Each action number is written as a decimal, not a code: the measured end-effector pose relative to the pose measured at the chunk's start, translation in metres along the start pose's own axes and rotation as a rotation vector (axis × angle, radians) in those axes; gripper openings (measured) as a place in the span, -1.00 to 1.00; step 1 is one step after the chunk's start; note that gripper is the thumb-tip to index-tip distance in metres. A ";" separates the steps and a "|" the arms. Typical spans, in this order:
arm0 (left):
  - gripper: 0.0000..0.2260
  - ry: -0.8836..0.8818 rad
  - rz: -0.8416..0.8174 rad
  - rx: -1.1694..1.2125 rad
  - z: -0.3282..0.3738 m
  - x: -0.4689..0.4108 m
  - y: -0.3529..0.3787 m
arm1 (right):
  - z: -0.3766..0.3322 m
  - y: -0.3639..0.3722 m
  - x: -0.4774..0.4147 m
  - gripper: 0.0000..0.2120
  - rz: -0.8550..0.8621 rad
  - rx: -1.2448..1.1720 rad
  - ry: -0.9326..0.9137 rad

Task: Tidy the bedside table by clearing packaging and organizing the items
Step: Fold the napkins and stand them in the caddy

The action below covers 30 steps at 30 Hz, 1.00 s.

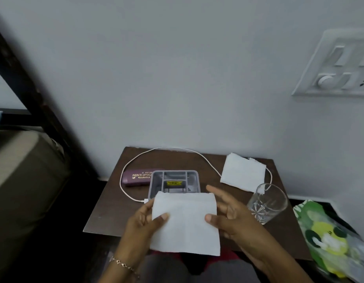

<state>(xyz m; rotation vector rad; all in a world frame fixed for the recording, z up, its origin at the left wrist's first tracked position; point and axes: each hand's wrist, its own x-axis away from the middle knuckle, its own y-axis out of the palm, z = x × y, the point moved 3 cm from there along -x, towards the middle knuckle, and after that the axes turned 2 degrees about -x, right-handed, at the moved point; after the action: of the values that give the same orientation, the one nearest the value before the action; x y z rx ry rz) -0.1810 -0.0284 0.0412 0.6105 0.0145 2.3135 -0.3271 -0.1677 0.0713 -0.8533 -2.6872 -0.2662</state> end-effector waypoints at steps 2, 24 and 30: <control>-0.46 0.073 -0.019 -0.013 0.008 0.004 0.001 | -0.007 0.002 0.004 -0.43 0.038 0.016 -0.052; -0.49 0.521 0.030 -0.797 0.021 0.044 0.016 | 0.010 0.032 0.041 -0.52 0.299 0.491 -0.264; -0.58 0.175 -0.352 -0.259 0.032 0.045 0.002 | -0.004 0.004 0.051 -0.64 0.130 -0.095 -0.110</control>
<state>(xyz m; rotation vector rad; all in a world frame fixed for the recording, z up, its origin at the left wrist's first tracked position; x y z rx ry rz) -0.1962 -0.0049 0.0892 0.2499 -0.0873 1.9771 -0.3632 -0.1382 0.0934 -1.0961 -2.7229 -0.3280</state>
